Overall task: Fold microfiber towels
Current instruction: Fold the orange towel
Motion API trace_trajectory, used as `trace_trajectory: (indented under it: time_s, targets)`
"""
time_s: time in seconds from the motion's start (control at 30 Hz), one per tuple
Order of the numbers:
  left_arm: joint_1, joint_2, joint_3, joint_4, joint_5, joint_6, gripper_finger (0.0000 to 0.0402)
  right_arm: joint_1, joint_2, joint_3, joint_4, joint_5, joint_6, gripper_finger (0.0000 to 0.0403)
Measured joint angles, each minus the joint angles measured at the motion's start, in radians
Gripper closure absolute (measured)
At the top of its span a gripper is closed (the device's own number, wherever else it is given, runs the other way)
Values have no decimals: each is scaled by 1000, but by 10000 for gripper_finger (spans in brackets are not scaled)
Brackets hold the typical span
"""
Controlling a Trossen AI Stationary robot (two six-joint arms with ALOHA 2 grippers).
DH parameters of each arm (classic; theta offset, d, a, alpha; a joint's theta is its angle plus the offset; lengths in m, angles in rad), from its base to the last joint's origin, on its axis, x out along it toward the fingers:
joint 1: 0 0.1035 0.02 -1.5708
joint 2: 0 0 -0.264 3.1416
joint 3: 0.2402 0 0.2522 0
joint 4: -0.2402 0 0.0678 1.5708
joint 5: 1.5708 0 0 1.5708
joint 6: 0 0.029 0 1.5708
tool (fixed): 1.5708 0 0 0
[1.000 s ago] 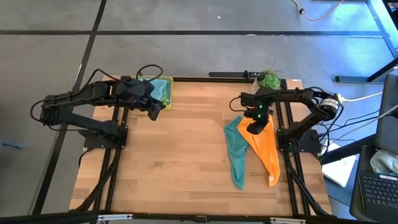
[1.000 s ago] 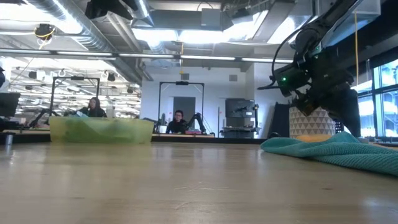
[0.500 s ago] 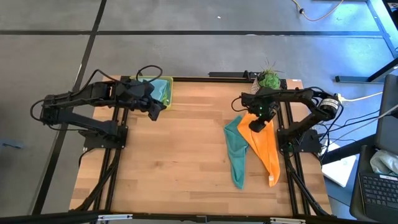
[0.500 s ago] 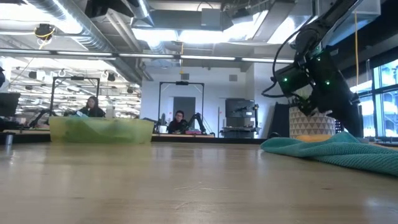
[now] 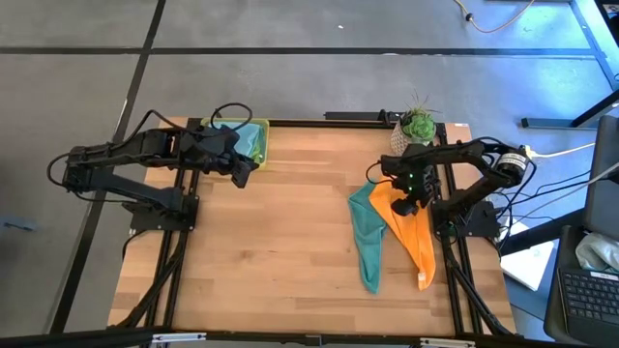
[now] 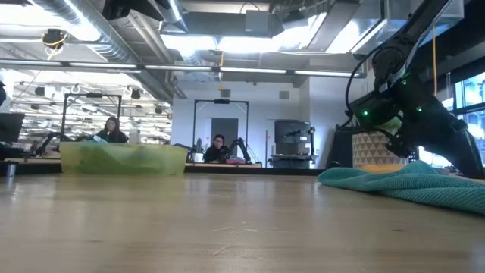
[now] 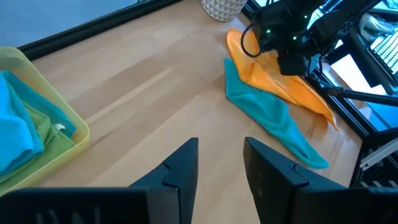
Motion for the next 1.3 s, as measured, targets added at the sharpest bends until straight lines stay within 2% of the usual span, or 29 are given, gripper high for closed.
trace_trajectory:
  time_s: [0.43,0.8,1.13,1.3]
  targets:
    - [0,0,0,0,0,3,280,0,0,0,107,-7,76,245]
    - [1,0,0,0,0,8,280,0,-1,20,49,-7,59,297]
    - [1,0,0,0,1,8,280,0,-1,66,50,19,45,289]
    - [0,0,0,-1,1,11,280,0,-1,58,55,19,30,306]
